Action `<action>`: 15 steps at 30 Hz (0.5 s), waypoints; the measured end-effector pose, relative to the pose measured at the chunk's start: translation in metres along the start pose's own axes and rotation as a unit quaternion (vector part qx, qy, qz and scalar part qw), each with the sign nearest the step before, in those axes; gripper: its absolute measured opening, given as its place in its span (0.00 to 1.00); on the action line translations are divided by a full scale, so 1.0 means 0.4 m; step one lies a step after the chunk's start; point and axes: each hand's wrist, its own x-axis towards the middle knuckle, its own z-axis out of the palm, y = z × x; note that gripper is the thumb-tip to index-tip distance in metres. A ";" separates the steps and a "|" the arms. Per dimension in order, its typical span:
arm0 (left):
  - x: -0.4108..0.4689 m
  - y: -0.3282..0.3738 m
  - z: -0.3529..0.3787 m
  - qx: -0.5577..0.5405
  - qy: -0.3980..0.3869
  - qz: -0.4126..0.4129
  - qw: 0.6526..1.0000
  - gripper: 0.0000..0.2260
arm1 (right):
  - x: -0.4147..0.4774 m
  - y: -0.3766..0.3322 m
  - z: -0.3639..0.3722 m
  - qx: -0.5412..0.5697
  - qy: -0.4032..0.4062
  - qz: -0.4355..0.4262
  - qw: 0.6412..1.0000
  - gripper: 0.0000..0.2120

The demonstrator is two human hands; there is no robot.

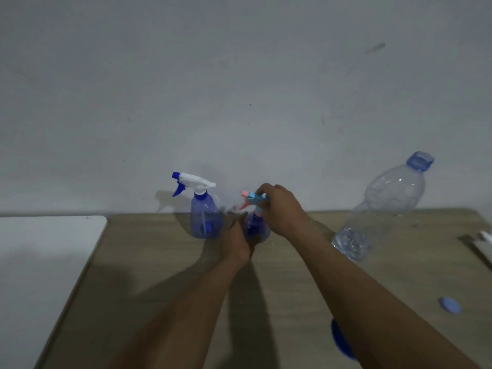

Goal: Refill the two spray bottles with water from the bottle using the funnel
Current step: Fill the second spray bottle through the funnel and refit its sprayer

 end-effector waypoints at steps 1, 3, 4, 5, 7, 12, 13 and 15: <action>-0.014 0.005 0.001 -0.027 -0.013 0.011 1.000 0.15 | -0.016 0.008 -0.006 0.011 -0.004 -0.003 1.000 0.13; -0.058 0.030 0.006 -0.026 -0.055 0.010 0.998 0.07 | -0.055 0.022 -0.024 0.028 -0.011 -0.005 1.000 0.13; -0.075 0.044 0.014 0.000 -0.044 0.018 0.999 0.06 | -0.076 0.029 -0.036 0.035 -0.013 -0.005 0.999 0.12; -0.091 0.050 0.020 0.045 -0.049 0.043 0.997 0.05 | -0.099 0.036 -0.049 0.041 -0.015 -0.001 0.999 0.11; -0.123 0.055 0.027 0.159 -0.100 0.099 0.977 0.12 | -0.151 0.049 -0.076 0.060 -0.016 0.013 0.998 0.11; -0.217 0.068 0.083 0.123 -0.145 0.023 0.981 0.19 | -0.286 0.097 -0.131 0.107 -0.009 0.049 0.993 0.09; -0.229 0.056 0.101 0.130 -0.143 0.020 0.981 0.20 | -0.310 0.110 -0.136 0.113 -0.002 0.052 0.992 0.09; -0.269 0.073 0.120 0.132 -0.153 0.017 0.979 0.18 | -0.351 0.137 -0.139 0.130 0.005 0.054 0.990 0.07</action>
